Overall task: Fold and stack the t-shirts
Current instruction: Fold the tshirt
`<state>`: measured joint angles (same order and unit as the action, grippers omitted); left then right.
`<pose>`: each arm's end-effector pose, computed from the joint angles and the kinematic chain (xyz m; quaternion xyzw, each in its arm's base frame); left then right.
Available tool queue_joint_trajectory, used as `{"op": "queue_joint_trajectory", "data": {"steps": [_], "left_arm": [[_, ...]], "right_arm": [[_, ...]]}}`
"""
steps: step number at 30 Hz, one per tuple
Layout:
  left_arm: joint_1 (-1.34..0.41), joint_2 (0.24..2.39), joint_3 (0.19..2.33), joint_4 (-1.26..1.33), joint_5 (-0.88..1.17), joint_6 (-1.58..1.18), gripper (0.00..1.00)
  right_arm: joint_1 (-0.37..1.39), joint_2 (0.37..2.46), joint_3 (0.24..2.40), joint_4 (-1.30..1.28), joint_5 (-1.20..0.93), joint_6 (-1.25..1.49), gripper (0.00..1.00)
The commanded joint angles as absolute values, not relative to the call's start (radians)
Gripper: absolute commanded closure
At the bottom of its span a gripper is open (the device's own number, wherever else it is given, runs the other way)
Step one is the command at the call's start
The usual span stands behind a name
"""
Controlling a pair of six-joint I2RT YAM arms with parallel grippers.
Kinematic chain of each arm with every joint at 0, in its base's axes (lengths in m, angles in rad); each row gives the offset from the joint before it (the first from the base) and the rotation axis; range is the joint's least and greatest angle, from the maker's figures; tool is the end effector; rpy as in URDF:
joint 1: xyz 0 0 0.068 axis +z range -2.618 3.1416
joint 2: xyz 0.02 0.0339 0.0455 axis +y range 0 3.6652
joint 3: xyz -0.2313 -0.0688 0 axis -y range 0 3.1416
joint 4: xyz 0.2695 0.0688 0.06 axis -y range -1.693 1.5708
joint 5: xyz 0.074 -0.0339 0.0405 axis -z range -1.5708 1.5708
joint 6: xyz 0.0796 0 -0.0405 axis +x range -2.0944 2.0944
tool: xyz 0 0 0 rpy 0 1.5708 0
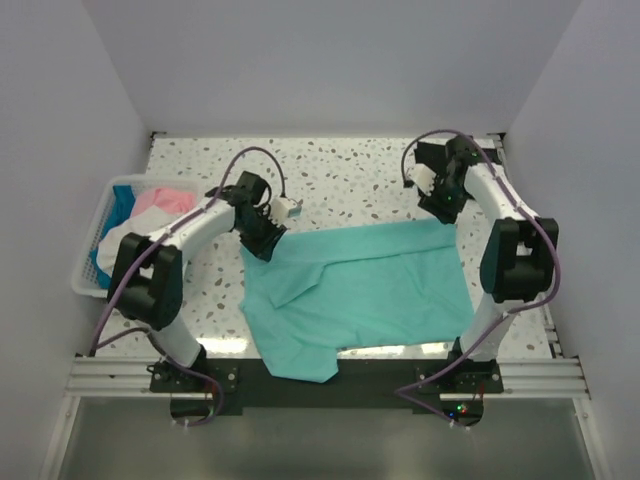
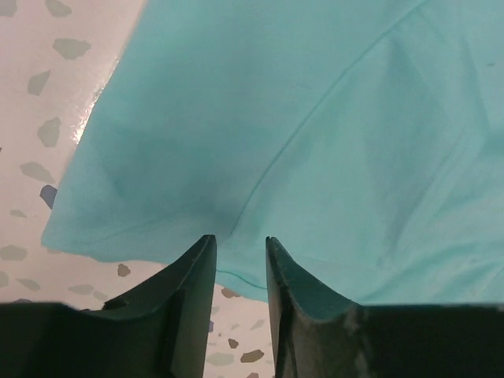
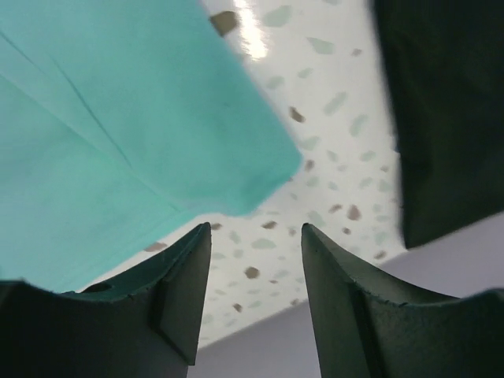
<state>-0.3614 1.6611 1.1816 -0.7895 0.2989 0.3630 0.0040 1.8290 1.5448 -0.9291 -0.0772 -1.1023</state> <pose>0.3212 -0.1465 0.1295 0.3673 0.9063 -0.1471 0.1488 0.4082 0.0078 0.1755 -0.5225 0.8331 -0.0603 0.1714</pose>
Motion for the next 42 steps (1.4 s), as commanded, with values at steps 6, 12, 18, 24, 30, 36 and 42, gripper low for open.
{"op": "queue_joint_trajectory", "data": {"steps": [6,12,18,24,30,36,42], "left_arm": [[-0.319,1.848,1.261,-0.683,0.135,0.287,0.74],[-0.276,2.011,1.426,-0.678,0.06,0.331,0.76],[-0.223,2.206,1.753,-0.765,0.145,0.367,0.74],[-0.224,1.953,1.674,-0.665,0.431,0.485,0.48],[-0.374,1.747,1.444,-0.592,0.413,0.771,0.39],[-0.466,1.718,1.344,-0.584,0.436,1.052,0.43],[-0.528,1.74,1.284,-0.502,0.379,1.23,0.46]], "right_arm": [[0.104,1.94,1.405,-0.878,0.014,-0.887,0.52],[0.104,2.066,1.456,-0.781,0.084,-0.804,0.51],[0.106,2.204,1.696,-0.84,0.058,-0.735,0.48],[0.106,2.085,1.743,-1.024,-0.083,-0.755,0.38],[0.103,1.997,1.672,-1.033,-0.032,-0.787,0.43],[0.098,2.013,1.591,-0.937,0.083,-0.828,0.5],[0.097,2.088,1.632,-0.893,0.124,-0.808,0.52]]}}
